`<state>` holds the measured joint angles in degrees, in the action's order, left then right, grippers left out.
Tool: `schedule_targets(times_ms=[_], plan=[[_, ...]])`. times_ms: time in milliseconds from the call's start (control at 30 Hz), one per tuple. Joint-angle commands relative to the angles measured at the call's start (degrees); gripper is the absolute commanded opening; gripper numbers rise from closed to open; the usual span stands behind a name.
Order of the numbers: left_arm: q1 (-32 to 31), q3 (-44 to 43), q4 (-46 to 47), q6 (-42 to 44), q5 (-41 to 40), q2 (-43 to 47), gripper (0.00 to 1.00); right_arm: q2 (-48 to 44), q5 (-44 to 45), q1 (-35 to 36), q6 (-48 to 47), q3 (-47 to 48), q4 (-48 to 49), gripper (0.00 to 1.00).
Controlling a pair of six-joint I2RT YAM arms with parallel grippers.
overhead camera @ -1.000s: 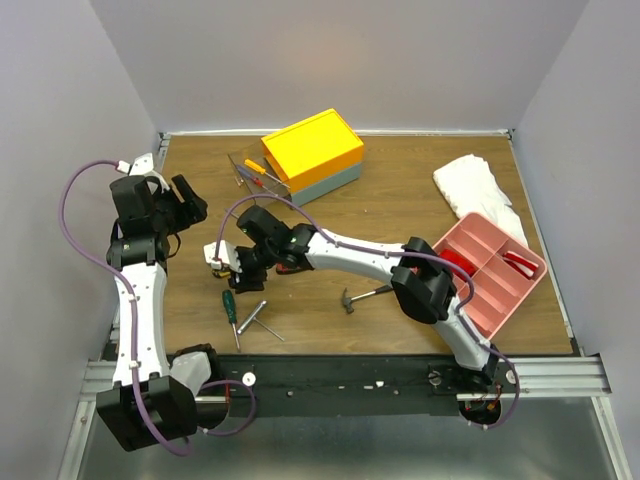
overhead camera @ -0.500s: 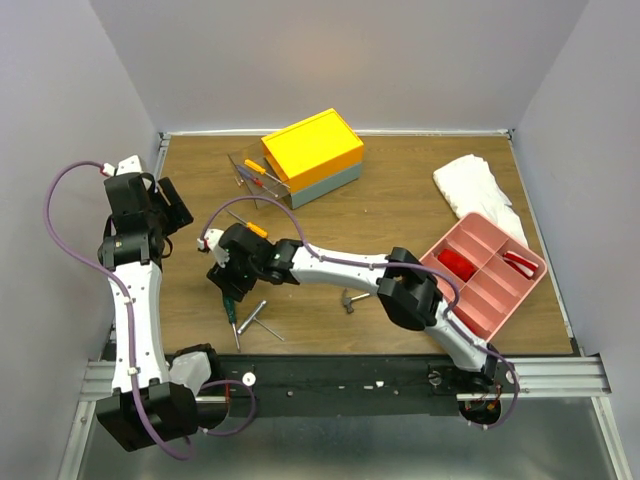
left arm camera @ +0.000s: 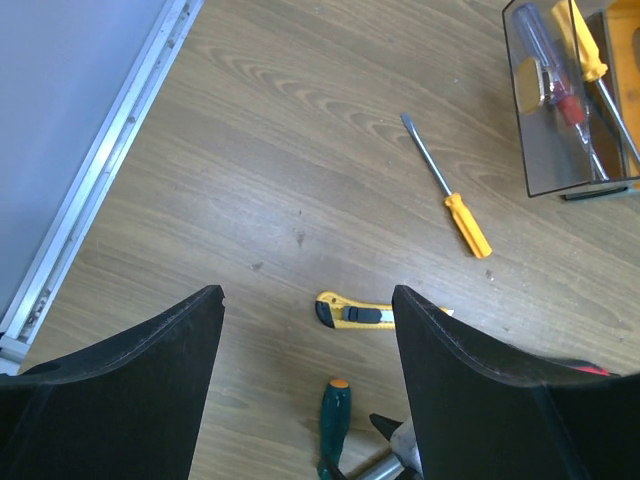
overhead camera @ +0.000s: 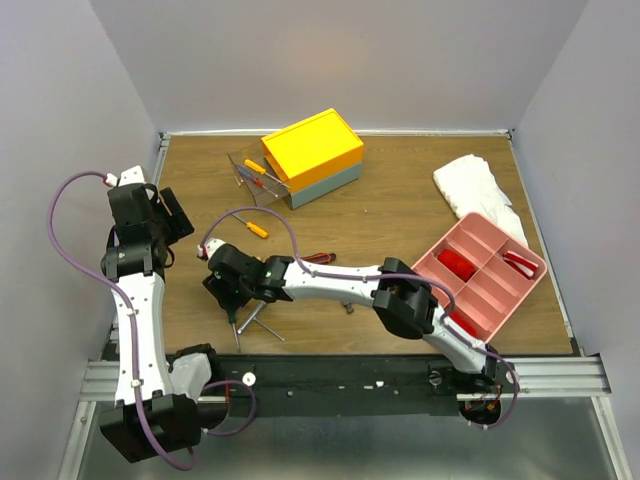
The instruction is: Sort the tools into containers
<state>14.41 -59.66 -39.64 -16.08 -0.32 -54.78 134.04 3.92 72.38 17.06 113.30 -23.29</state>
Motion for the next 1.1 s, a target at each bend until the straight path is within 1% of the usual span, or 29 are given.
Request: schedule_targets(times_ms=[0,267,367,400,500,533,567,600,667,767,833,867,900,933,1067], plan=[[0.26,1.21,-1.05,1.57,-2.58,2.31,0.79,3.42,2.31,2.41,3.07,1.75,-2.02,0.58],[0.18,1.56,-1.23,1.31,-2.58,4.07,0.79,7.81,5.83,4.0,2.98,3.51,-1.67,0.52],[0.18,1.82,-1.41,0.7,-2.59,4.69,0.79,8.17,5.57,4.35,1.14,2.9,-0.45,0.46],[0.18,1.83,-1.49,0.43,-2.58,4.86,0.79,8.17,5.74,4.35,0.7,2.55,-0.09,0.42],[0.18,1.74,-1.76,-0.09,-2.23,4.78,0.79,7.29,5.83,4.35,-2.64,1.23,2.37,0.24],[0.18,1.65,-1.58,-0.18,-2.14,4.86,0.79,6.59,6.7,4.09,-3.69,1.14,3.33,0.2],[0.18,1.39,-1.5,-0.45,-2.06,4.78,0.79,6.07,6.28,3.91,-4.05,1.14,3.69,0.14],[0.26,1.13,-1.5,-0.62,-1.71,4.77,0.79,5.45,5.49,3.56,-4.4,1.57,4.12,0.05],[0.26,-0.1,-1.58,-0.8,-1.44,4.51,0.79,3.7,3.03,2.51,-4.49,2.1,5.88,0.01],[0.26,-2.39,-1.58,-0.54,-1.27,4.16,0.79,1.15,-3.64,0.4,-3.96,3.77,7.46,0.01],[0.26,-4.4,-1.58,0.08,-1.09,3.98,0.79,-2.36,-9.08,-1.44,-5.01,3.86,8.34,0.01],[0.26,-5.02,-1.41,0.34,-1.09,3.98,0.79,-3.51,-9.98,-2.23,-5.71,3.6,8.26,0.01],[0.26,-5.55,-1.23,0.43,-1.09,4.07,0.8,-6.65,-10.6,-2.94,-6.59,3.08,8.17,0.01],[0.18,-6.34,-0.45,0.52,-1.0,4.33,0.8,-8.08,-11.73,-4.6,-8.95,2.38,8.35,0.01],[0.18,-7.31,2.89,-0.53,0.22,5.21,0.8,-15.99,-11.57,-9.53,-14.59,-1.93,9.4,0.01]])
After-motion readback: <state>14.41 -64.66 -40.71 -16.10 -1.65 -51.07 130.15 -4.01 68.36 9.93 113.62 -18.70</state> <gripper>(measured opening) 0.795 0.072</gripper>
